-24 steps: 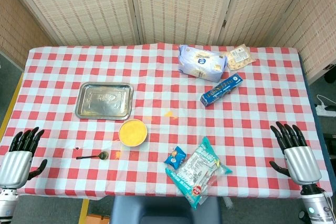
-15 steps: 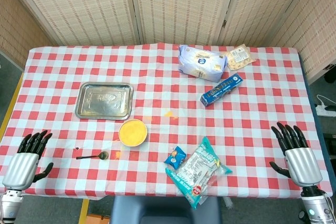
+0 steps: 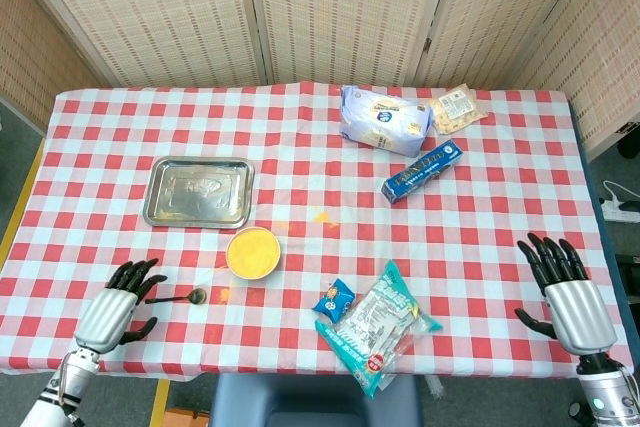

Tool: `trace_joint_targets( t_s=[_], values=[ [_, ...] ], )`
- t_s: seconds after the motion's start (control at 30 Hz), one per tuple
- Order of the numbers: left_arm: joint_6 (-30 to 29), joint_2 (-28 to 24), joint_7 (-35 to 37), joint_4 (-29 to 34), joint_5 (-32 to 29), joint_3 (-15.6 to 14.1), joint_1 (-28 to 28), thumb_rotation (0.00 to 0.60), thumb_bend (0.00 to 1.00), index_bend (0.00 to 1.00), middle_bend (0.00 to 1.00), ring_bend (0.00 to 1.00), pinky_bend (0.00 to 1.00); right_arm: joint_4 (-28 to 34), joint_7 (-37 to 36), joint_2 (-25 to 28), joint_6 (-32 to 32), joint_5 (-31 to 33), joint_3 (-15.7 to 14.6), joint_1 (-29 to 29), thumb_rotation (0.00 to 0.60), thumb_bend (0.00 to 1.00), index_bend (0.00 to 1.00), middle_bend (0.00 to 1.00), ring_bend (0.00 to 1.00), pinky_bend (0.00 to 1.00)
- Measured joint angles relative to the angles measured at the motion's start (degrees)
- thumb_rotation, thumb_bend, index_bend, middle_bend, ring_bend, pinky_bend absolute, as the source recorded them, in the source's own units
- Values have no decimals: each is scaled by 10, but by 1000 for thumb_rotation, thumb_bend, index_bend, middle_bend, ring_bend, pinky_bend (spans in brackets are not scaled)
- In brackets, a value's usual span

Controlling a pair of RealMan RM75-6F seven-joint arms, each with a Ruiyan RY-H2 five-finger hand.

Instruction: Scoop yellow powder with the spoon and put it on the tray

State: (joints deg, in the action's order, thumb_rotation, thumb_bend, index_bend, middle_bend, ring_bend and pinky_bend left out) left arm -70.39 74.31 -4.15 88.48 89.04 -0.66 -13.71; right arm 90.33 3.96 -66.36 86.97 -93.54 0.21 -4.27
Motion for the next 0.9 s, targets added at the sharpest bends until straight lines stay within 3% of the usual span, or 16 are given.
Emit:
trace_joint_targets(
  t_s=[0.3, 0.57, 0.9],
  values=[
    [44, 68, -65, -19, -57, 18, -29, 600, 350, 363, 0, 0, 14, -2, -8, 2, 0, 3, 2, 0, 600, 50, 0, 0, 0, 0],
    [28, 128, -127, -53, -77, 28, -33, 600, 349, 420, 0, 0, 14, -1, -8, 3, -2, 2, 1, -1, 600, 50, 0, 0, 0, 0],
    [15, 165, -149, -102, -100, 35, -33, 600, 344, 488, 0, 0, 14, -2, -12, 4, 4, -1, 0, 2, 600, 50, 0, 0, 0, 0]
  ],
)
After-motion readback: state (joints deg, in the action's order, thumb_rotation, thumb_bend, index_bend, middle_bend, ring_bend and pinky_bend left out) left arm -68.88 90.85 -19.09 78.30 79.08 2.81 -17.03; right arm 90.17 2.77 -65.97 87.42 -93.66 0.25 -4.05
